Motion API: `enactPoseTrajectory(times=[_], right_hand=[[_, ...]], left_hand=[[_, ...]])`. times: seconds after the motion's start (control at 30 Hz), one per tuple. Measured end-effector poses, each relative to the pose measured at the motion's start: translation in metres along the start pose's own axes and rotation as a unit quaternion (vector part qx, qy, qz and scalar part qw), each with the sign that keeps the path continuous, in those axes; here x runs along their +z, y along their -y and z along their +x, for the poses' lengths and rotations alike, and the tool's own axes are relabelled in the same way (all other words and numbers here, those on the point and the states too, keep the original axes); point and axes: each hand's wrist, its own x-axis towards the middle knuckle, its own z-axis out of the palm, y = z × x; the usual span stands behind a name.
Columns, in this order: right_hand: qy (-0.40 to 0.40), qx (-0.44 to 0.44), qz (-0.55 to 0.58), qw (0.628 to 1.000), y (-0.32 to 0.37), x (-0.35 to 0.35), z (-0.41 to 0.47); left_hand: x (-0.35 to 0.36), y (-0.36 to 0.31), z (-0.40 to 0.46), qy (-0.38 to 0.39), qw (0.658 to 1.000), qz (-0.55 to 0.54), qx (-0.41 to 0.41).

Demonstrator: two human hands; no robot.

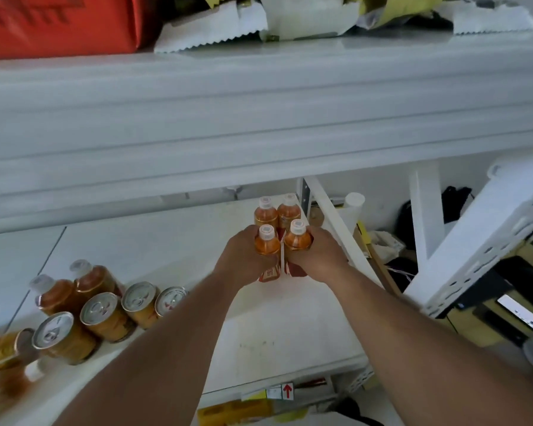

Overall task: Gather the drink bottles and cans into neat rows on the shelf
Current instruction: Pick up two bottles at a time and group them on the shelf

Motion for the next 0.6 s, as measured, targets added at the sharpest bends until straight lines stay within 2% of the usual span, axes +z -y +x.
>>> enactPoseTrajectory(times=[0.2,0.47,0.6], right_hand=[[0.009,0.020,-0.011,1.000,-0.006,0.005,0.019],[0.019,0.021,0.099,0.995,-0.015,0.009,0.013],[-0.015,0.085,0.116,0.990,-0.033,0.023,0.010]], left_hand=[[0.009,0.005,0.018,-0.001,1.000,0.004,-0.009],[0.017,0.017,0.020,-0.017,0.999,-0.032,0.006],[0.024,0.033,0.014,-0.031,0.999,-0.025,-0.020]])
